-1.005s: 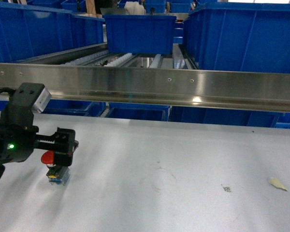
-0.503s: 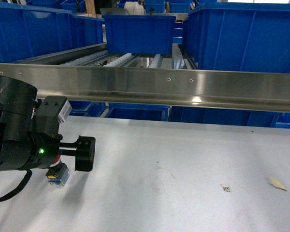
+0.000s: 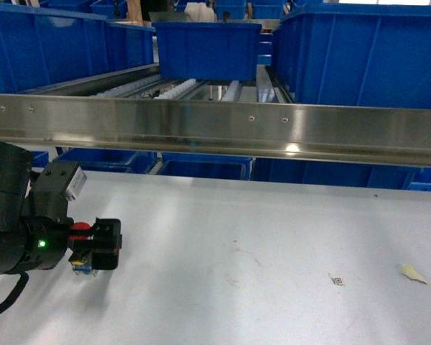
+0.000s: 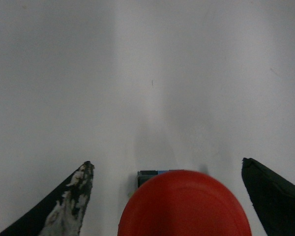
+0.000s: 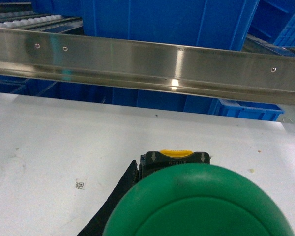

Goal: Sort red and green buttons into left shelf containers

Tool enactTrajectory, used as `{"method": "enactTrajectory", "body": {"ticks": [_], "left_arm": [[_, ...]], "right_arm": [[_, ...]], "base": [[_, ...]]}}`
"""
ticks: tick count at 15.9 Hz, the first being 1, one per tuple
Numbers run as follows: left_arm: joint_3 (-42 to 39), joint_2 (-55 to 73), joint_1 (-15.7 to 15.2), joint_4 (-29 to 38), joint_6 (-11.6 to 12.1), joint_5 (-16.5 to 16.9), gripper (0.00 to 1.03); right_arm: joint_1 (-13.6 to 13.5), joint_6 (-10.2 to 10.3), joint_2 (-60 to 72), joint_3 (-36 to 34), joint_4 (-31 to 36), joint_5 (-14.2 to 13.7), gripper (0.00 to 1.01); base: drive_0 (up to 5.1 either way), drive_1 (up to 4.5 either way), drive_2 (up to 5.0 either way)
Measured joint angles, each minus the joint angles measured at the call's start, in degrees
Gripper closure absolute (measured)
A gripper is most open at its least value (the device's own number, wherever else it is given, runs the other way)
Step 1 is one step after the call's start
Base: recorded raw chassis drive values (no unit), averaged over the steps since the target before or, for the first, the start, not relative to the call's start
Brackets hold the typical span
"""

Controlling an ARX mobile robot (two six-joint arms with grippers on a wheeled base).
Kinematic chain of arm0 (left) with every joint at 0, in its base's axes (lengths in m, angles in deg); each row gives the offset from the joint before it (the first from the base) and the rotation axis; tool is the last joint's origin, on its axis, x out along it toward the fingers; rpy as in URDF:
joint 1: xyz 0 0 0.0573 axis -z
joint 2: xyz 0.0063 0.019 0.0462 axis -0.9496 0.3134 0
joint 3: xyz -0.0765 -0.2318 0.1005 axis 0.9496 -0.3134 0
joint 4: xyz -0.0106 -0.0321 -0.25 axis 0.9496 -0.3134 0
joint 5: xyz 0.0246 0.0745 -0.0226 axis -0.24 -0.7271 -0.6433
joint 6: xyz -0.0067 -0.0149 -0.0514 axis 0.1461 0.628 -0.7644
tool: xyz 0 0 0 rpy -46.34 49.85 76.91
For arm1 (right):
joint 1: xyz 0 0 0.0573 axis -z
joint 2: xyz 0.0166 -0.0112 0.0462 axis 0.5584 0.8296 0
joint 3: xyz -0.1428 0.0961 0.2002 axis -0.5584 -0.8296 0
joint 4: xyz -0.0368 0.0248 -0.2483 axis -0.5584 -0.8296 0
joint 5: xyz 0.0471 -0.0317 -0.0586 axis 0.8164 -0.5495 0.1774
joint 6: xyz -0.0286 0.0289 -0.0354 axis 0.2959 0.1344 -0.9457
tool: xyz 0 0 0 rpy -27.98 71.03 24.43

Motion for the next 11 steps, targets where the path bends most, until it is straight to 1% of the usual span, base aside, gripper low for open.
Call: {"method": "enactTrajectory", "body": {"ticks": [1, 3, 6, 7, 8, 11], "left_arm": [[-0.42, 0.20, 0.00, 0.22, 0.20, 0.66, 0.23], [-1.22, 0.48, -0.17, 2.25, 0.44, -0.07, 0.43], [-1.62, 0.83, -0.28, 2.62, 0.44, 0.63, 0.74], [-1.95, 0.85, -0.50, 3.50, 0.39, 0.81, 0.78], [-2.60, 0.96, -0.74, 4.57, 0.37, 0.92, 0.78], [-5.73, 0.02, -2.03, 8.20, 0.52, 3.04, 0.79]], "right_arm": [[0.00, 0.00, 0.00, 0.00, 0.02, 0.02, 0.74], [0.00, 0.00, 0.00, 0.00, 0.02, 0.02, 0.74], [0.00, 0.00, 0.00, 0.00, 0.00, 0.02, 0.74], [0.00, 0.00, 0.00, 0.00, 0.02, 0.02, 0.74], [0.00, 0.00, 0.00, 0.00, 0.00, 0.02, 0.74], [0.00, 0.00, 0.00, 0.00, 0.00, 0.00, 0.74]], "base": [[0.0, 0.00, 0.0], [0.0, 0.00, 0.0], [0.0, 0.00, 0.0], [0.0, 0.00, 0.0], [0.0, 0.00, 0.0], [0.0, 0.00, 0.0]]}}
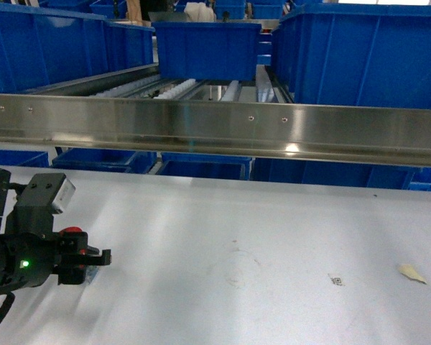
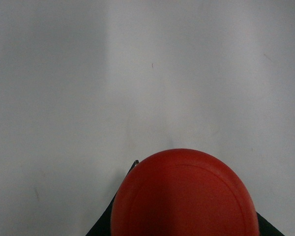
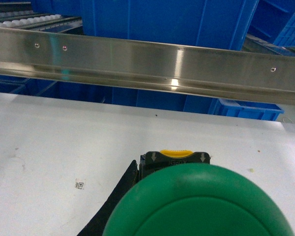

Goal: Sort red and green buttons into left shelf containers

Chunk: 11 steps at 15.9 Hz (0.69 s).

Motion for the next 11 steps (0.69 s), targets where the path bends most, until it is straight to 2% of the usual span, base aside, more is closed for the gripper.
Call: {"method": "enactTrajectory", "body": {"ticks": [3, 6, 7, 9, 11], "left_arm": [[-6.40, -11.13, -2.21, 3.76, 0.68, 4.13, 0.79], [-14.47, -29.68, -7.74, 5.77, 1.22, 9.73, 0.79], [-18.21, -37.75, -10.69, 3.93, 0.87, 13.29, 0.79], [-22.97, -53.33, -16.00, -2.51, -1.66, 20.48, 0.79], [-24.17, -68.52, -21.77, -8.72, -2.58, 28.00, 0.79]], "right_arm": [[0.00, 0.00, 0.00, 0.00, 0.02, 0.02, 0.74], [0.00, 0.00, 0.00, 0.00, 0.02, 0.00, 0.74], [0.00, 0.00, 0.00, 0.00, 0.02, 0.00, 0.74], [0.00, 0.00, 0.00, 0.00, 0.02, 0.02, 0.74], [0.00, 0.00, 0.00, 0.00, 0.02, 0.00, 0.74]], "base": [[0.0, 0.00, 0.0], [0.0, 0.00, 0.0], [0.0, 0.00, 0.0], [0.0, 0.00, 0.0], [0.0, 0.00, 0.0]]}}
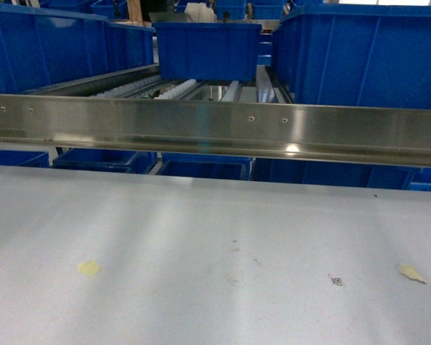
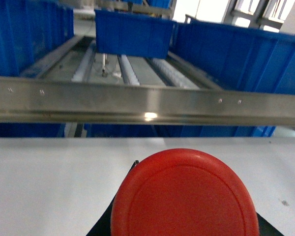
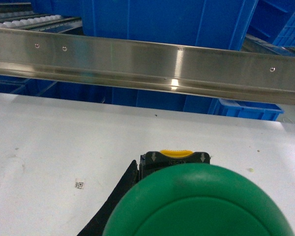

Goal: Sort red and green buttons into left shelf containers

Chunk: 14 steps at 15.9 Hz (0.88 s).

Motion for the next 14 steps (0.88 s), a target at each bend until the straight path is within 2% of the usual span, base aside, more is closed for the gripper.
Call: {"method": "enactTrajectory", "body": {"ticks": [1, 2, 6, 14], "left_arm": [[-0.07, -1.99, -3.28, 0.61, -0.55, 2.12, 0.79], [-0.07, -1.88, -4.74, 1.22, -0.66, 1.90, 0.79], [-0.90, -0.68, -4.31, 0.50, -0.92, 2.45, 0.79], [-0.90, -0.76, -4.31, 0.48, -0.92, 2.58, 0.79]], "right_arm": [[0.00, 0.00, 0.00, 0.00, 0.00, 0.02, 0.74], [0.00, 0.00, 0.00, 0.00, -0.02, 0.00, 0.74], [0.00, 0.00, 0.00, 0.00, 0.02, 0.00, 0.74], [0.02, 0.00, 0.02, 0.00, -0.07, -0.22, 0.74]], "base": [[0.0, 0.00, 0.0], [0.0, 0.00, 0.0], [0.0, 0.00, 0.0], [-4.8, 1.55, 3.4]]}}
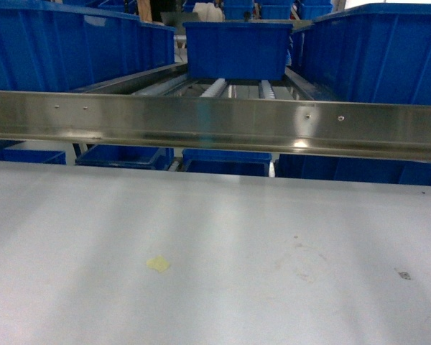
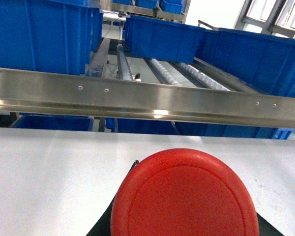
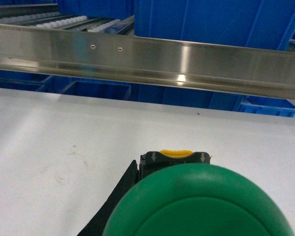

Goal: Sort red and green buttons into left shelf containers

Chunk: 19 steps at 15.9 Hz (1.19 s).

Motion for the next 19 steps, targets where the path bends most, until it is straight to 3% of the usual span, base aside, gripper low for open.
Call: {"method": "enactTrajectory", "body": {"ticks": [10, 19], "left_arm": [[0.00, -0.13, 0.00, 0.26, 0.00, 0.00, 0.79], [0.00, -0.09, 0.00, 0.00, 0.00, -0.02, 0.79]], "right_arm": [[0.00, 0.00, -0.13, -0.02, 0.09, 0.02, 0.74], [-0.02, -0.02, -0.31, -0.02, -0.02, 0.02, 0.74]], "base": [[-4.8, 1.32, 3.4], [-4.6, 3.92, 0.8]]}}
